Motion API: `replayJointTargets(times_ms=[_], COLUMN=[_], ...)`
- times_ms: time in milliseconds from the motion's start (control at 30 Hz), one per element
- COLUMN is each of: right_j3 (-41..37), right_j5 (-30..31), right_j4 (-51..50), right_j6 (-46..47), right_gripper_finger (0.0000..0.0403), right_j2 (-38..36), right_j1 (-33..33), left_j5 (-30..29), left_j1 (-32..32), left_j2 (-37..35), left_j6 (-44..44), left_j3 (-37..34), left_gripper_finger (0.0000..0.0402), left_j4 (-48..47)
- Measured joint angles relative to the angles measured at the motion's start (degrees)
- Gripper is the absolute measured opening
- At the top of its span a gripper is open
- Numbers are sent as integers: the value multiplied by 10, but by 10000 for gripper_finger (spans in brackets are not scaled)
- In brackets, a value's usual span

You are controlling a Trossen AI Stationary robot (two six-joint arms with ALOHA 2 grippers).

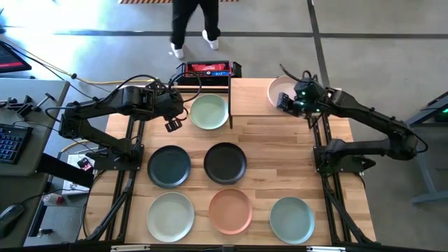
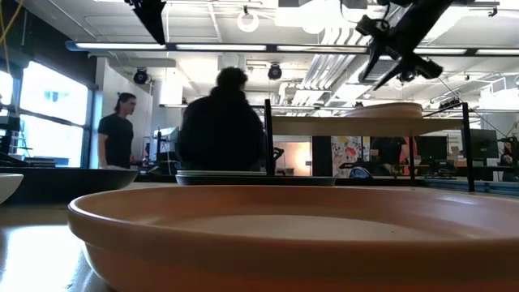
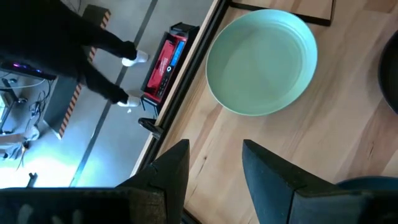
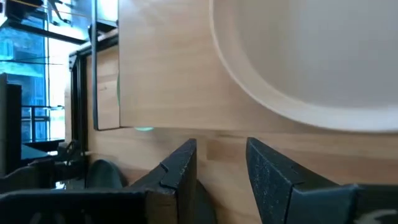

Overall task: Place and stack plates onto a shelf
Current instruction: Stack the white plate on top of the light orange plate on the shelf

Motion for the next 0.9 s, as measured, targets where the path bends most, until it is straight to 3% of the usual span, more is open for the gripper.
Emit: replayJointTargets(times_ms=[533,900], right_j3=[0,-1], right_j5=[45,95], right_j4=[98,83], right_j6=[-31,-13], right_gripper_finger=[119,119], right_j2=[129,132], right_j1=[32,24], left_j5=[0,0], left_j1=[0,0], left_j2=[0,0], left_j6=[16,16], left_j3=[0,0], left_gripper_finger=[136,136], left_j4=[0,0])
